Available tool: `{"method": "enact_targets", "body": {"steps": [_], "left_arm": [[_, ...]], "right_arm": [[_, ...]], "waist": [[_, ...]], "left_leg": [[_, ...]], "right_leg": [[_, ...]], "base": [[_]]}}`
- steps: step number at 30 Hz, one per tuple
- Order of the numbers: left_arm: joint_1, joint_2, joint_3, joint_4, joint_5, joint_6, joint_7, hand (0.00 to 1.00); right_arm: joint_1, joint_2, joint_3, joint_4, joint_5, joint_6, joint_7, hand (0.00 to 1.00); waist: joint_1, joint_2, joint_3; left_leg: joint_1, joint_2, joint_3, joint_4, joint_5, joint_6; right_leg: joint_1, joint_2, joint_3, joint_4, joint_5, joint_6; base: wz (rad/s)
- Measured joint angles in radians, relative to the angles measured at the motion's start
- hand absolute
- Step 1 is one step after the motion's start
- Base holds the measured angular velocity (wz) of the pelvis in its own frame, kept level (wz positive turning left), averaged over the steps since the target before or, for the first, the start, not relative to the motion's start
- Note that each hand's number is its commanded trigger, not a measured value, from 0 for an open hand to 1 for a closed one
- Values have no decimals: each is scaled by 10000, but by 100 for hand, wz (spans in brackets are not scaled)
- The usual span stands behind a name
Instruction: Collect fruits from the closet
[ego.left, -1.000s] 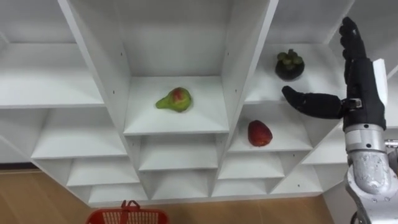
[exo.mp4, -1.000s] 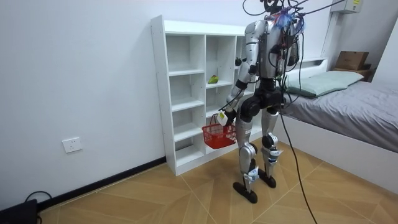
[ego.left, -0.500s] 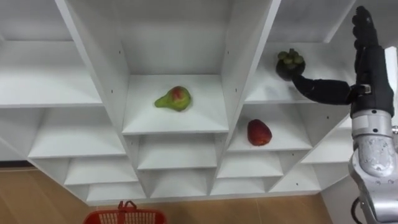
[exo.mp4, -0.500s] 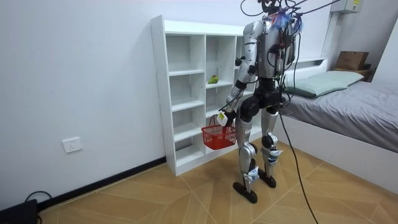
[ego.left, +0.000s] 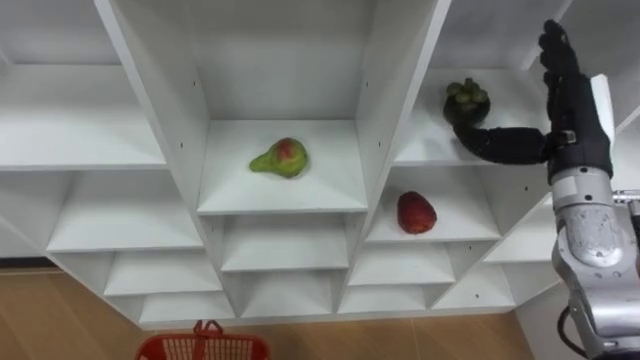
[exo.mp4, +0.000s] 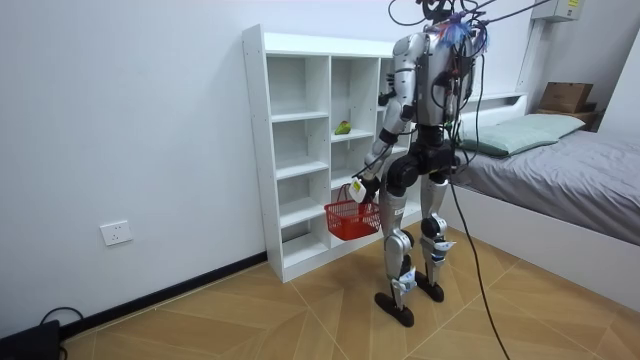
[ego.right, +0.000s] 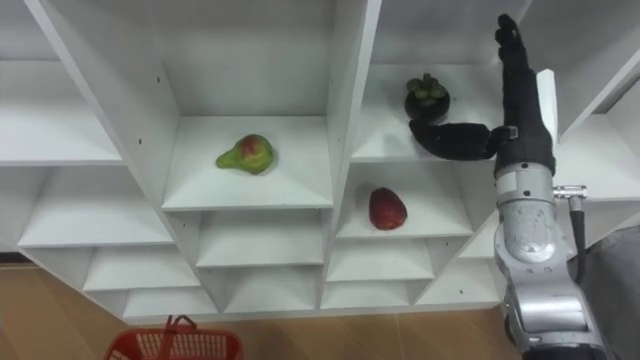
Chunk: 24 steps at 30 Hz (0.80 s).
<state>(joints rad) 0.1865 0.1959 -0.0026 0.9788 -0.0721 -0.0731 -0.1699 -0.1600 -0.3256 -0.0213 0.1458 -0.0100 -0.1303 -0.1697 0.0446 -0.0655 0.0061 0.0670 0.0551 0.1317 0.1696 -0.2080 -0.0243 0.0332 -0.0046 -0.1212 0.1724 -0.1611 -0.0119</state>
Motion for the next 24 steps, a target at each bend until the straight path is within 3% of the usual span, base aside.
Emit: {"method": "enact_targets", "body": {"steps": [10, 18, 24], "left_arm": [[-43, -3, 238, -1, 258, -6, 5, 100], [-64, -50, 304, -2, 379, -5, -2, 100], [-70, -60, 303, -2, 330, -4, -194, 100]], "right_arm": [[-78, -1, 1, 2, -51, -1, 725, 0], [-79, -1, 3, 7, -272, -2, 985, 0], [-425, -33, 2, 815, -258, -2, 1004, 0]], "waist": [[202, -120, 17], [210, -52, 50], [191, 38, 15]], "left_leg": [[-35, -2, -68, -3, 1, -1], [-42, -4, -76, -3, 1, -1], [-52, -6, -96, -1, 2, 0]], "right_leg": [[13, -28, -185, -14, 0, 0], [15, -32, -191, -16, 0, 0], [11, -32, -192, -21, 0, 0]], "base": [[2], [0], [0]]}}
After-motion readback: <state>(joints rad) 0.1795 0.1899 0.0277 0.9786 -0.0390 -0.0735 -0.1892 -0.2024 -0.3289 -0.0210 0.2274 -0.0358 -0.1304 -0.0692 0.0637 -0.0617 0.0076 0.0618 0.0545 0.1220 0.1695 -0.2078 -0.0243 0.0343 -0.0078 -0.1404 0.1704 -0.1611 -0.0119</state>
